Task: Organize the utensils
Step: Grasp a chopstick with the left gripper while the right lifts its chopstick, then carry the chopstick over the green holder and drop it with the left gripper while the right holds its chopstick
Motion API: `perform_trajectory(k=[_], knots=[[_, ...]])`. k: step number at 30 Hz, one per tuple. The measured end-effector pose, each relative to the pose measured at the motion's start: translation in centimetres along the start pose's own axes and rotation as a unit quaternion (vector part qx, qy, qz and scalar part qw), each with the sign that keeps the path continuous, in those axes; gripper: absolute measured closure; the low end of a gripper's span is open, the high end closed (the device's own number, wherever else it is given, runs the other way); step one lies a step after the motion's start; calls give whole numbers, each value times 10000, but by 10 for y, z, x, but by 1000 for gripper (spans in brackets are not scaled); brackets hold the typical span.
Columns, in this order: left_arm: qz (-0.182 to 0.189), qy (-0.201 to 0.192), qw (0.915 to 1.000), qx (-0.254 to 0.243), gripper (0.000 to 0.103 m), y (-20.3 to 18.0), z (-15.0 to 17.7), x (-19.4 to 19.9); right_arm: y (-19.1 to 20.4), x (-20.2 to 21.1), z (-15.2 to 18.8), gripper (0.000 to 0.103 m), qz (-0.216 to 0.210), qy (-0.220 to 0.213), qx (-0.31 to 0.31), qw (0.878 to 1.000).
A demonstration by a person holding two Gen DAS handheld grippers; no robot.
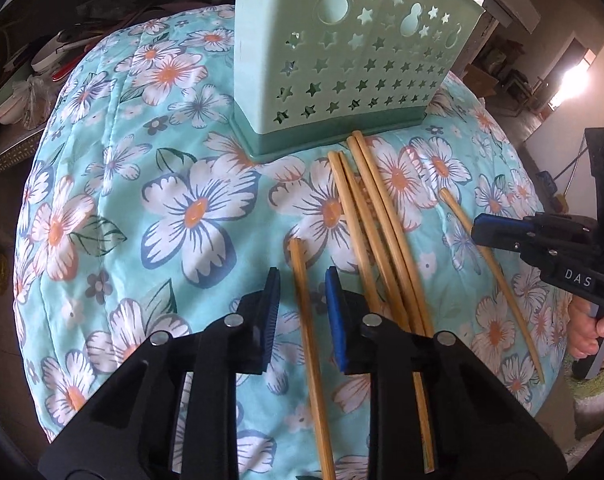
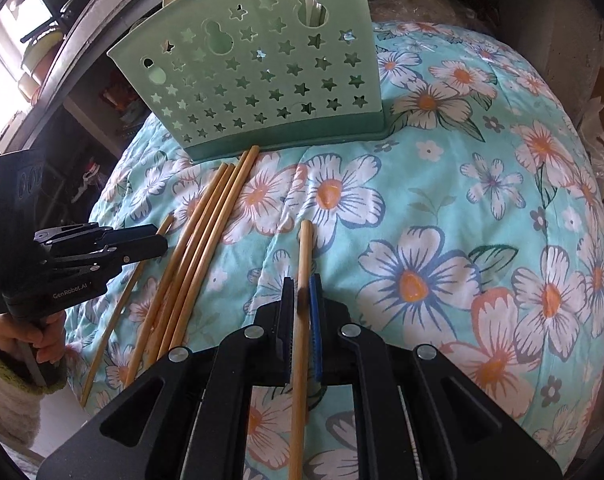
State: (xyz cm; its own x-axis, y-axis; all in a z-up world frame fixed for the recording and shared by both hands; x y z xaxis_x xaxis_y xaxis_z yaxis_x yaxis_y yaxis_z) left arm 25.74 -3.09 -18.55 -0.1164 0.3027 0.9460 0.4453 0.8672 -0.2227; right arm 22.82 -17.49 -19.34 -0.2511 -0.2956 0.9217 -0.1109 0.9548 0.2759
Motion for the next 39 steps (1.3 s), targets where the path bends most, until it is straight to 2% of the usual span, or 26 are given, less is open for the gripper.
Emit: perform_trajectory(k=[10, 15, 20, 24, 30, 39], knots=[[-87, 117, 9998, -121, 89, -2, -14, -11, 4, -20, -24, 94, 241, 189, 261, 9992], [-225, -3, 9997, -135, 95, -6, -14, -15, 7, -26, -27, 94, 277, 140, 301, 9991], [-386, -172, 9990, -153, 96, -10, -13, -14, 10, -24, -29, 96, 243, 44, 255, 9994], [-354, -303, 9989, -35, 97, -8, -12, -6, 9, -8, -31, 96, 145, -131, 205, 9996], [-160, -815, 9965, 116, 98, -3, -16, 45, 13, 48, -38, 96, 66, -723, 231, 9971], [217, -1756, 9842, 99, 98, -7, -17, 148, 20, 143, -42, 96, -37, -1672, 392, 9851]])
Point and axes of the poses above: each gripper's, at about its wrist camera, not at the fingertips, and x roughly against the way its jaws point, y to its left, z to its underside, the point moved 9 cm from there along -x, roughly the way its jaws point, and after that the axes turned 13 degrees about y, right-handed, at the moved point
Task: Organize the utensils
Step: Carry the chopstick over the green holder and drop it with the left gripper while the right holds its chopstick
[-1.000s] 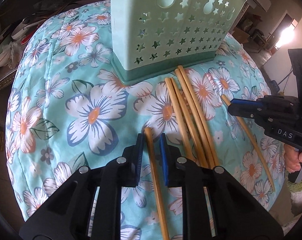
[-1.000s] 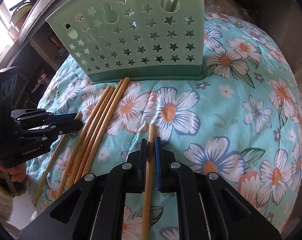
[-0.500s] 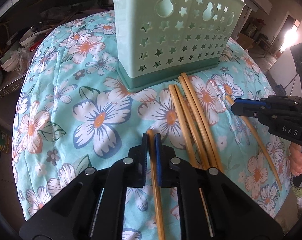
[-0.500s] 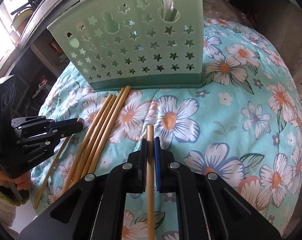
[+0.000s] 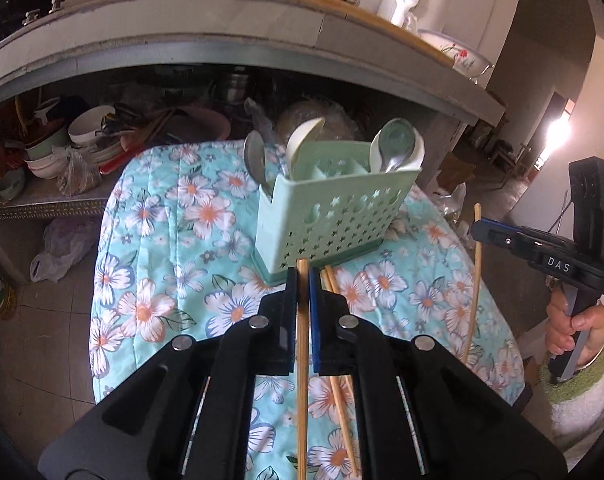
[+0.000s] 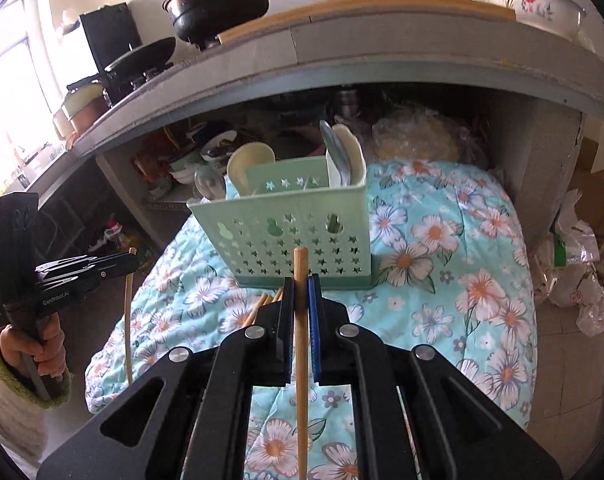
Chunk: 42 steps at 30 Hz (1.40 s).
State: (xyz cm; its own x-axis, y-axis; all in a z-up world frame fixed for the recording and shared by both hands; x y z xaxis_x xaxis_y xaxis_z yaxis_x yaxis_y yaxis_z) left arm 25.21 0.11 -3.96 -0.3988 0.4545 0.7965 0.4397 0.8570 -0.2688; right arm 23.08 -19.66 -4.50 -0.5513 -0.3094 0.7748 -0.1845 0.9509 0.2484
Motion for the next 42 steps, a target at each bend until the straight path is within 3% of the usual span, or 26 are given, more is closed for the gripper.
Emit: perform_trajectory(k=[7, 12, 21, 25, 30, 35, 42], knots=[[151, -553, 9982, -173, 98, -16, -26, 61, 7, 54, -17, 96, 33, -652, 164, 9977], [408, -1142, 9924, -228, 98, -30, -54, 102, 8, 75, -25, 96, 17, -930, 153, 9955], [757, -2209, 9723, -118, 98, -48, -124, 139, 1, 69, -18, 96, -14, -838, 50, 9965], [515, -2579, 9646, -179, 98, -51, -152, 137, -4, 61, -15, 96, -12, -733, 33, 9973], [294, -2715, 9617, -221, 98, -49, -177, 119, -5, 55, -14, 96, -36, -662, 40, 9978], [238, -2643, 9640, -141, 98, -40, -190, 90, -7, 50, -13, 96, -90, -614, 0, 9981], [86, -2211, 9752, -87, 98, -28, -187, 45, -9, 43, -12, 96, -91, -517, 14, 9986]])
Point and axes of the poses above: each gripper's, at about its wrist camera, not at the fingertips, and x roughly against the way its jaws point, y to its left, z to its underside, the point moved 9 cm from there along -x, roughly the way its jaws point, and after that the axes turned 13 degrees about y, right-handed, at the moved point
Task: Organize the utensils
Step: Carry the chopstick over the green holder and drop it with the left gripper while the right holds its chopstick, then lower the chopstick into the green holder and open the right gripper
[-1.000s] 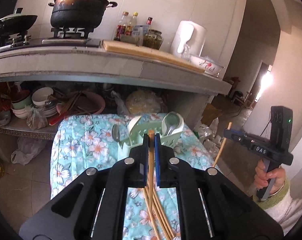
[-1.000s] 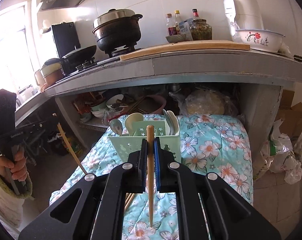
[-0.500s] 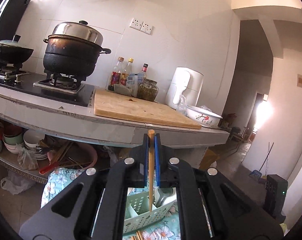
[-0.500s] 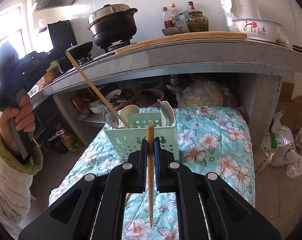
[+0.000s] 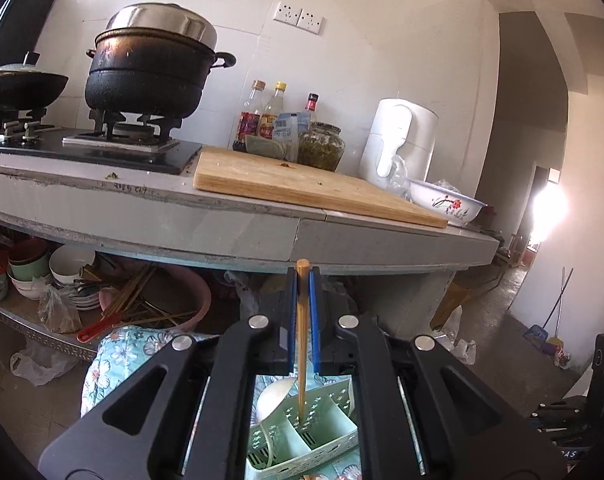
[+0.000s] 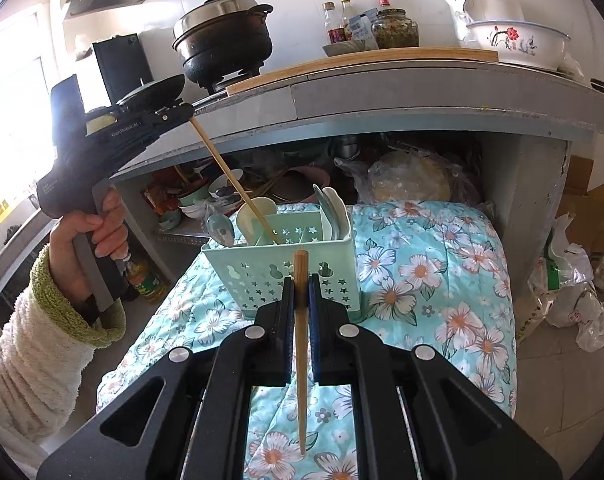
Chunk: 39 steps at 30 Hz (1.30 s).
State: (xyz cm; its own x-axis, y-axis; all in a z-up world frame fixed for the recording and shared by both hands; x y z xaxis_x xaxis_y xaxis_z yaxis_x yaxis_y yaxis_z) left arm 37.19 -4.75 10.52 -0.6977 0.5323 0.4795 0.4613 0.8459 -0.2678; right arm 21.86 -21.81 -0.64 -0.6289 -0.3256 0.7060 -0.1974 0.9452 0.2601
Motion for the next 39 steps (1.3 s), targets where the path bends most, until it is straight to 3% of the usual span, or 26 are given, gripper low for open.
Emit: perform_trajectory(k=[6, 11, 22, 29, 39], knots=[[74, 373, 9991, 174, 97, 9, 16, -16, 1, 1, -1, 96, 56, -23, 15, 10000], [52, 425, 9989, 175, 76, 10, 22, -13, 3, 6, -5, 96, 82, -92, 34, 9999], [18, 129, 9998, 167, 76, 10, 41, 41, 15, 33, -41, 96, 81, -647, 142, 9978], [-95, 183, 9990, 396, 75, 27, 102, 76, 31, 57, -92, 96, 24, -1310, 262, 9910], [90, 1039, 9934, 468, 75, 30, 208, 59, 55, 63, -168, 96, 194, -2036, 413, 9780]])
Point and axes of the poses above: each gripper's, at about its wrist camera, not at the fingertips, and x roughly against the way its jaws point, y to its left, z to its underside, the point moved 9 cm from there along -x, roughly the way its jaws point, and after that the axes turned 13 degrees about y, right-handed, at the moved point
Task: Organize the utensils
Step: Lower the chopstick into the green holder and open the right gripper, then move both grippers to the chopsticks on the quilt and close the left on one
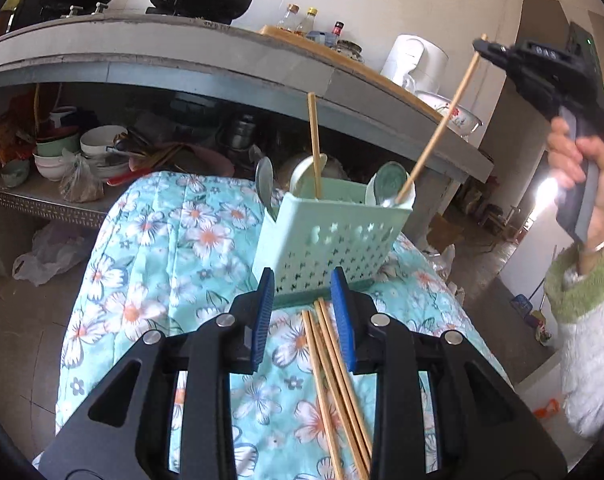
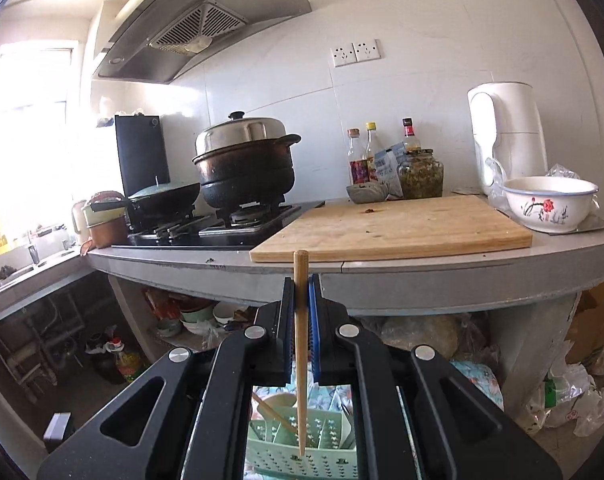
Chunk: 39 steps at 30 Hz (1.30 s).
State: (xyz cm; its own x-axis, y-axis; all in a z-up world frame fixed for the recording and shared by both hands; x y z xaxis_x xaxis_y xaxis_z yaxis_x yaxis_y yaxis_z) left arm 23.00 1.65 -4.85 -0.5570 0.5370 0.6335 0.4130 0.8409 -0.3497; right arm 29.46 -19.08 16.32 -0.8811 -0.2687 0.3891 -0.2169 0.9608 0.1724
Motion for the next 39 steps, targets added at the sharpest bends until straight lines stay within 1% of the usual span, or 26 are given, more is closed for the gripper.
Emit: perform_trajectory(k=[4, 6, 7, 13, 16, 19, 21, 22, 23, 24, 25, 26, 30, 33, 37, 39], knots=[[183, 123, 9997, -76, 75, -6, 16, -10, 3, -21, -10, 96, 138, -89, 11, 9999], [177, 148, 9996, -153, 75, -9, 21, -14, 5, -36, -8, 96, 275, -46, 89, 9996], [170, 158, 9995, -196, 75, -11, 22, -15, 6, -45, -4, 96, 279, 9, 119, 9995], [231, 304, 9990, -243, 75, -14, 31, -26, 8, -94, 25, 96, 347, 478, 220, 9980], [237, 327, 9989, -223, 75, -13, 31, -28, 4, -113, 44, 96, 298, 767, 169, 9965], [234, 338, 9990, -179, 75, -10, 31, -30, 3, -129, 65, 96, 147, 1169, 151, 9929], [225, 368, 9989, -159, 75, -9, 31, -32, 4, -135, 77, 95, 176, 1391, 240, 9898], [219, 388, 9989, -154, 75, -8, 31, -33, 4, -135, 81, 94, 227, 1457, 299, 9886], [212, 407, 9988, -148, 75, -8, 31, -34, 3, -134, 85, 87, 285, 1497, 332, 9878], [201, 428, 9988, -141, 75, -7, 32, -34, 1, -131, 86, 74, 327, 1498, 325, 9876], [185, 451, 9987, -132, 75, -7, 32, -36, -1, -126, 86, 69, 335, 1457, 296, 9883], [179, 468, 9987, -120, 75, -6, 33, -37, -3, -120, 85, 65, 323, 1404, 265, 9892], [155, 556, 9983, -46, 75, -5, 36, -41, -13, -91, 85, 63, 298, 1250, 77, 9917], [107, 607, 9981, -43, 75, -5, 39, -43, -20, -66, 95, 63, 217, 1236, -118, 9920], [41, 729, 9973, 31, 75, -1, 42, -46, -29, -35, 124, 63, -52, 1369, -471, 9895], [-2, 785, 9969, 73, 75, 2, 45, -47, -29, -29, 150, 63, -257, 1643, -692, 9836]])
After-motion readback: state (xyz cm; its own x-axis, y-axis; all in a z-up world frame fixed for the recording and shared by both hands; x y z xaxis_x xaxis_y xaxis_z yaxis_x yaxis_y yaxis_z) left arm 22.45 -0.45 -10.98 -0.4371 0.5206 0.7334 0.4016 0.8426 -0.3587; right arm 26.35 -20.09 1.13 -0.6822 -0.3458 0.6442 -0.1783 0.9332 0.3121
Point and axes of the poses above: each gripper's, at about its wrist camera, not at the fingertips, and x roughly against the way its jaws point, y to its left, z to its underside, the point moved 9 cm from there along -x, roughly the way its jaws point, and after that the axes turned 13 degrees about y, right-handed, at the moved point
